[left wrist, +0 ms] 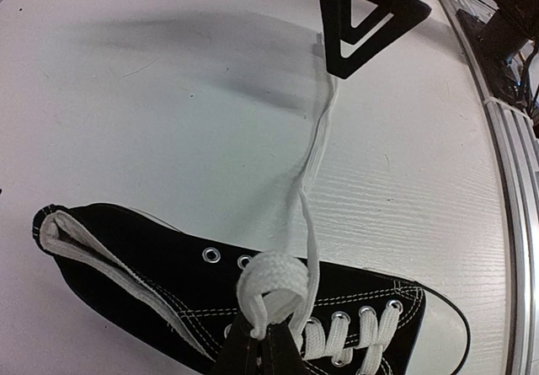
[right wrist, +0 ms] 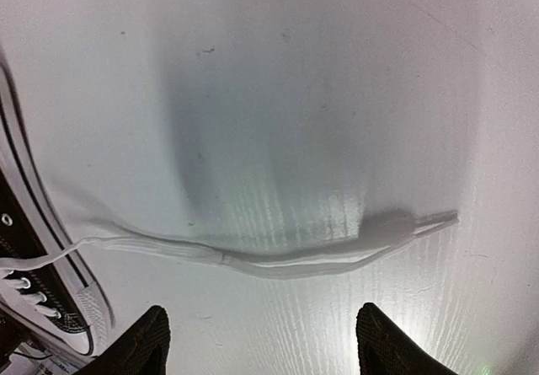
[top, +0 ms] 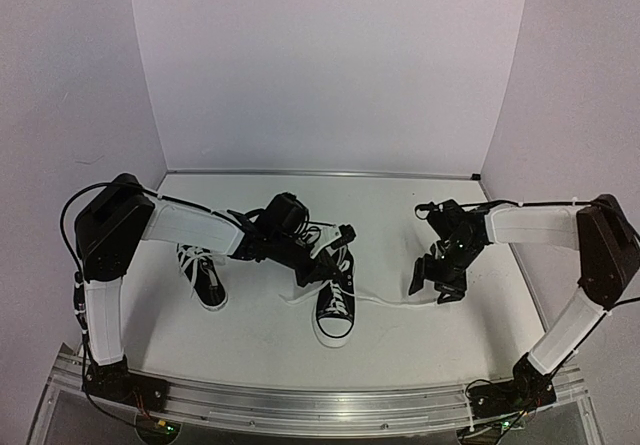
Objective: Tie the shoes
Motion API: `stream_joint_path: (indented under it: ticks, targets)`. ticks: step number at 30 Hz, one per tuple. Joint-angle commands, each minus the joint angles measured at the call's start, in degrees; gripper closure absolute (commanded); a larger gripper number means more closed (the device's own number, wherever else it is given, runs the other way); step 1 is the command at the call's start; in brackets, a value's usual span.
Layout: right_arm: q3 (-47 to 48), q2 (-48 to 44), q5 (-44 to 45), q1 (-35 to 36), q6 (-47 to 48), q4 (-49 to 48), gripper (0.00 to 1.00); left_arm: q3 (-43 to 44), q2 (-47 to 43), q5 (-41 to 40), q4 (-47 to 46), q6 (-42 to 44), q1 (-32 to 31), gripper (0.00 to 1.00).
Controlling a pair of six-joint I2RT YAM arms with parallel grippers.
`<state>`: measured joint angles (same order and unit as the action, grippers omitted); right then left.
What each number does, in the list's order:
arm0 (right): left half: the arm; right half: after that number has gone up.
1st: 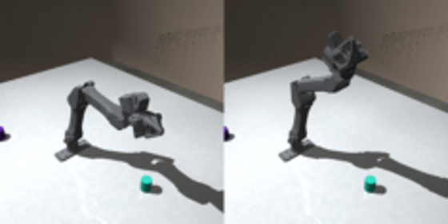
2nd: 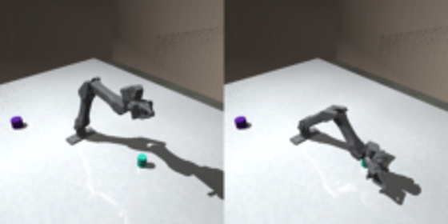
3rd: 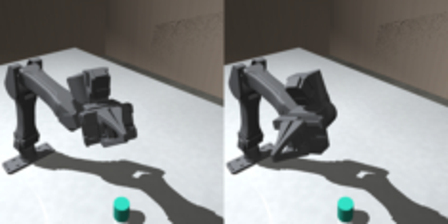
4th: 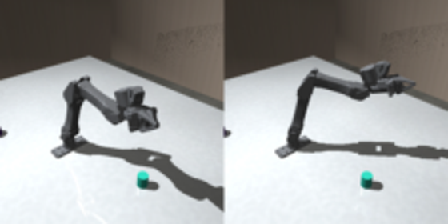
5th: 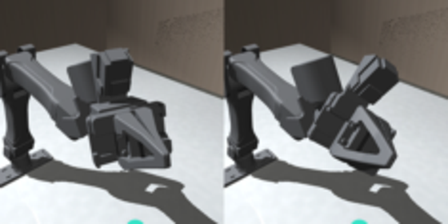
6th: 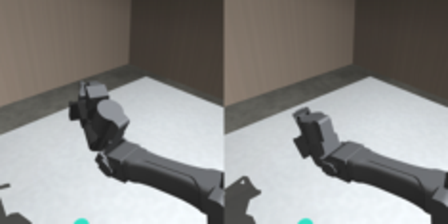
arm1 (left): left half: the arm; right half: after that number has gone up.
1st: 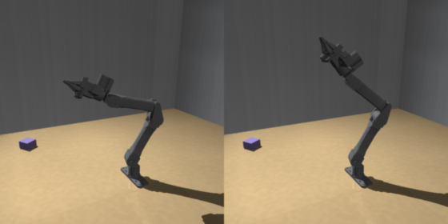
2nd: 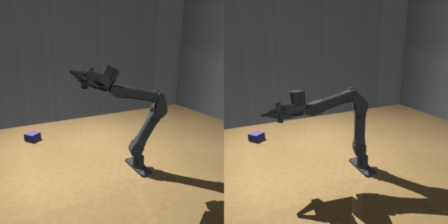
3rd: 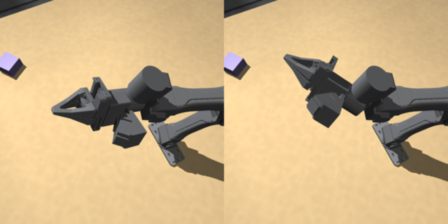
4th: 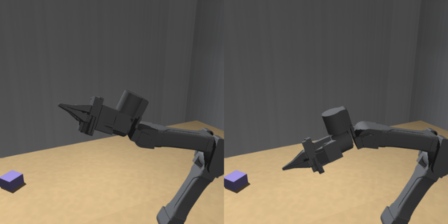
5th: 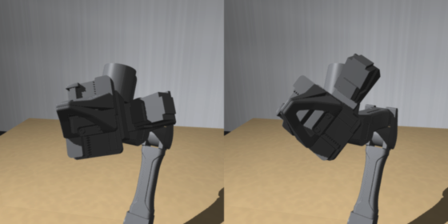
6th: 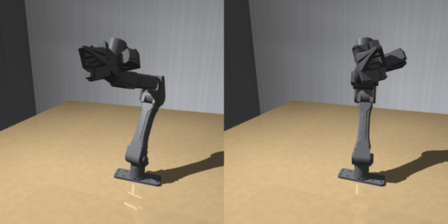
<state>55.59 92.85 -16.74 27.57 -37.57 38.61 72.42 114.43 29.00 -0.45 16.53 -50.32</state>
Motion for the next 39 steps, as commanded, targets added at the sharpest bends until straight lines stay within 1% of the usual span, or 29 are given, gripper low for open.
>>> stream_joint_path:
  ticks: [1, 8, 11, 13, 14, 16, 17, 18, 19, 23, 26, 29, 34, 39]
  targets:
    - [1.6, 4.2, 4.3, 0.2, 0.2, 0.6, 0.27, 2.0, 0.2, 1.4, -2.4, -0.1, -0.1, 1.0]
    - [4.9, 11.3, 4.0, 0.2, 2.0, -1.6, 0.27, 2.2, 0.4, 1.3, -2.2, 0.4, -0.1, 1.0]
    - [5.3, 12.6, 4.2, 0.2, 2.3, -2.5, 0.32, 2.7, 0.6, 1.0, -1.7, 0.8, -0.1, 1.0]
    - [6.1, 13.6, 3.6, 0.2, 2.8, -3.0, 0.42, 3.1, 0.9, 1.0, -1.7, 0.9, -0.1, 1.0]
    - [6.7, 14.3, 3.2, 0.2, 3.1, -3.1, 0.5, 3.3, 1.0, 1.0, -1.7, 0.9, -0.1, 1.0]
    - [8.3, 15.5, 2.3, 0.2, 4.1, -3.1, 0.7, 3.6, 1.4, 1.1, -1.7, 1.0, -0.1, 1.0]
    - [9.2, 16.0, 1.7, 0.2, 4.7, -3.1, 0.85, 3.8, 1.5, 1.1, -1.6, 1.2, -0.1, 1.0]
    - [10.1, 16.4, 1.0, 0.2, 5.1, -3.1, 0.96, 3.9, 1.6, 1.1, -1.6, 1.5, -0.2, 1.0]
    - [11.4, 16.6, 0.5, 0.2, 5.5, -3.1, 1.0, 3.9, 1.7, 1.1, -1.6, 1.7, -0.1, 1.0]
    - [17.8, 15.2, -1.0, 0.2, 5.9, -3.0, 1.0, 3.4, 1.3, 2.4, -2.7, 2.5, -0.1, 1.0]
    - [25.3, 14.8, -2.5, 0.3, 6.5, -3.1, 1.0, 2.8, 1.0, 2.8, -2.7, 3.6, -0.1, 1.0]
    - [33.5, 15.9, -6.0, 0.8, 7.8, -4.6, 1.0, 2.3, 0.2, 2.6, -1.9, 6.1, -0.1, 1.0]
    - [45.9, 22.3, -13.4, 3.4, 8.6, -6.0, 1.0, 0.6, -1.1, 2.7, -1.4, 9.0, -0.2, 1.0]
    - [54.7, 30.0, -19.3, 9.1, 7.4, -6.1, 1.0, -0.3, -2.1, 2.9, -0.6, 11.8, -0.7, 1.0]
